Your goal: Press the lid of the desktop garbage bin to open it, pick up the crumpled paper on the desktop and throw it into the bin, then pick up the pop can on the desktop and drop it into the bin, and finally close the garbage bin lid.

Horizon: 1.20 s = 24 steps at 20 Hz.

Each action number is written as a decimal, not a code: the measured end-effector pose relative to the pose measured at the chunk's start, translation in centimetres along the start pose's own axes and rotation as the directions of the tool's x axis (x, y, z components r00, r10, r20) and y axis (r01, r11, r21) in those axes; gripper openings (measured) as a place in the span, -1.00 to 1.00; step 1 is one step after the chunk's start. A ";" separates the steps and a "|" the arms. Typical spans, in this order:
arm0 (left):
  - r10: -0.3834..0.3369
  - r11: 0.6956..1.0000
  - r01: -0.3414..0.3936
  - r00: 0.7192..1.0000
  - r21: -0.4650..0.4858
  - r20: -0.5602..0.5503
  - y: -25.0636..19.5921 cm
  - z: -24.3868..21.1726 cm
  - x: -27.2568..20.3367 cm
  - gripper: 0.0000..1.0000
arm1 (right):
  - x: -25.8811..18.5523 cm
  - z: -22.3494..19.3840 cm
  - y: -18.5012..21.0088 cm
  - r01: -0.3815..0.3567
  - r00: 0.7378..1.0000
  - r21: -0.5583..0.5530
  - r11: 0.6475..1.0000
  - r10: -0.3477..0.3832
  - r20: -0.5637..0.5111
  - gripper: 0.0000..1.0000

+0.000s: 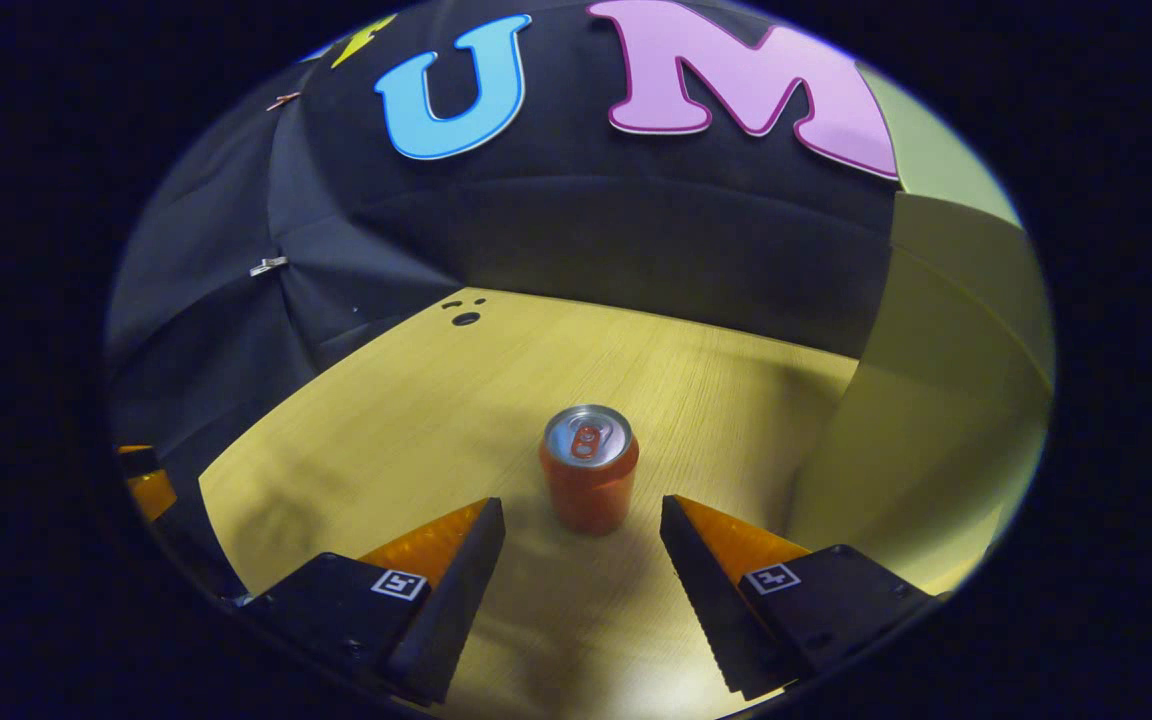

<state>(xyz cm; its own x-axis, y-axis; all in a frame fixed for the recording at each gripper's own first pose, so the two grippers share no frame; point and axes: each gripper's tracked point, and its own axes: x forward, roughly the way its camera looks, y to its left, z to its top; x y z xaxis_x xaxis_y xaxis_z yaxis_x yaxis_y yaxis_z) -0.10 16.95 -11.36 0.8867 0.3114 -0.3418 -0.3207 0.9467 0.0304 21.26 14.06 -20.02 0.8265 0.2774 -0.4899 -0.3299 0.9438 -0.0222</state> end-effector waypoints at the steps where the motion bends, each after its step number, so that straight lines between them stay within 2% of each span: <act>1: 0.006 1.000 -0.006 1.000 -0.001 -0.004 0.3 -0.1 0.0 0.94 | 0.9 0.0 -0.3 0.010 1.000 0.004 1.000 -0.010 -0.003 0.98; 8: 0.019 1.000 -0.019 0.999 -0.002 -0.036 0.7 -0.7 0.7 0.94 | 5.0 -0.5 -0.4 0.034 0.999 0.013 0.999 -0.034 -0.041 0.99; 9: 0.021 1.000 -0.021 0.999 -0.001 -0.041 0.8 -0.9 0.7 0.87 | 5.5 -0.5 -0.2 0.032 0.999 0.013 0.999 -0.032 -0.043 0.99; 10: 0.027 1.000 -0.027 0.999 -0.001 -0.046 0.9 -0.9 0.8 0.94 | 5.9 -0.5 -0.1 0.034 0.998 0.005 0.999 -0.034 -0.048 0.97; 14: 0.036 0.999 -0.037 0.998 -0.009 -0.057 0.9 -1.1 1.1 0.94 | 7.4 -0.2 0.1 0.044 0.998 0.003 0.999 -0.044 -0.046 0.99; 17: 0.040 0.999 -0.041 0.997 -0.006 -0.066 0.9 -1.3 1.2 0.94 | 8.1 -0.5 0.0 0.051 0.997 0.003 0.999 -0.050 -0.062 0.99; 18: 0.042 0.999 -0.042 0.997 -0.008 -0.067 0.9 -1.3 1.2 0.87 | 8.2 -0.7 0.1 0.047 0.997 0.006 0.999 -0.047 -0.067 0.99; 19: 0.045 0.999 -0.046 0.997 -0.010 -0.069 1.1 -1.4 1.2 0.94 | 8.3 -0.8 0.1 0.047 0.996 0.005 0.999 -0.047 -0.072 0.99; 23: 0.055 0.998 -0.056 0.996 -0.008 -0.067 1.2 -1.4 1.2 0.94 | 8.3 -0.9 -0.2 0.053 0.996 -0.013 0.999 -0.054 -0.073 0.98; 24: 0.057 0.998 -0.057 0.996 -0.006 -0.066 1.2 -1.3 1.2 0.94 | 8.2 -0.7 -0.4 0.057 0.996 -0.017 0.998 -0.058 -0.071 0.76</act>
<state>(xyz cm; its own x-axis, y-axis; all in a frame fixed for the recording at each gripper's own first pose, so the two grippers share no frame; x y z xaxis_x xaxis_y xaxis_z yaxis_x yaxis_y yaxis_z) 0.17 18.33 -12.99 0.8432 0.3583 -0.4008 -0.3728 0.9269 0.0444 27.86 15.86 -24.65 0.8098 0.2087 -0.5483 -0.2902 0.9547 -0.0652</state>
